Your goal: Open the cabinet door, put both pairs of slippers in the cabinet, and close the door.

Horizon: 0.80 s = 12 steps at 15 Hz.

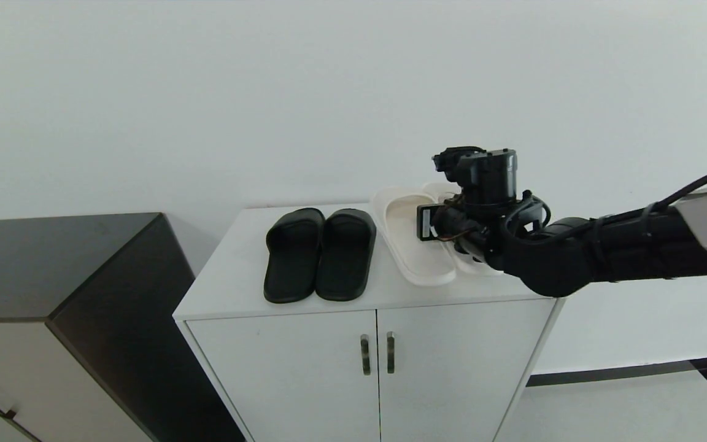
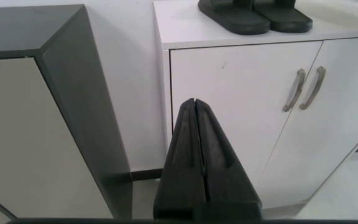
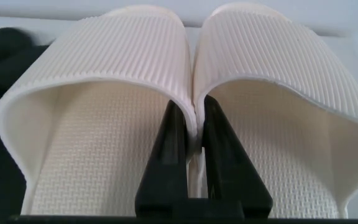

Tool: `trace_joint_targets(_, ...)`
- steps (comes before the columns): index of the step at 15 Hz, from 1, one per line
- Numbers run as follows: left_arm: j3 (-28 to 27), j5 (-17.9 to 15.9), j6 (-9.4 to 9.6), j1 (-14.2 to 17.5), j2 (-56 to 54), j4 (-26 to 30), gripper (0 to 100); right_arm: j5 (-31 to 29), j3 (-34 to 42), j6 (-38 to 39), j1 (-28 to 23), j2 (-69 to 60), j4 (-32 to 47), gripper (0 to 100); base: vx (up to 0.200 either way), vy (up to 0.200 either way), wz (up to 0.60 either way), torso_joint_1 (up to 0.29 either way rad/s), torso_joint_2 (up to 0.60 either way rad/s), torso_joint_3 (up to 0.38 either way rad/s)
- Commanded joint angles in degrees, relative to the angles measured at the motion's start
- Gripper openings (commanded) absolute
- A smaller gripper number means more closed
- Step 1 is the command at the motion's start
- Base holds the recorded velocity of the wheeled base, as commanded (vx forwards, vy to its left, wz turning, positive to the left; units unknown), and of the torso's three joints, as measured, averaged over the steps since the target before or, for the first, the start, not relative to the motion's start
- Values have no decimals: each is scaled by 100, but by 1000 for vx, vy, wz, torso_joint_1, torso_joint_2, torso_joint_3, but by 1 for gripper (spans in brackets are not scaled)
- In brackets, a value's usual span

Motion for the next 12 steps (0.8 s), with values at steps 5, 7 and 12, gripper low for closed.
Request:
trace_joint_targets(5,0,1,8,2,0,-1,0,2546,2969,-363,172,-2716,-43,0,0,0,0,0,0,0)
trace_joint_targets(7,0,1,17,2,0,-1,0,2950,3400,-363,172,-3006,-43,0,0,0,0,0,0,0)
trace_joint_targets(12,0,1,17,2,9,-1,0,3064,3760,-363,164,-3094,-87,0,0,0,0,0,0,0)
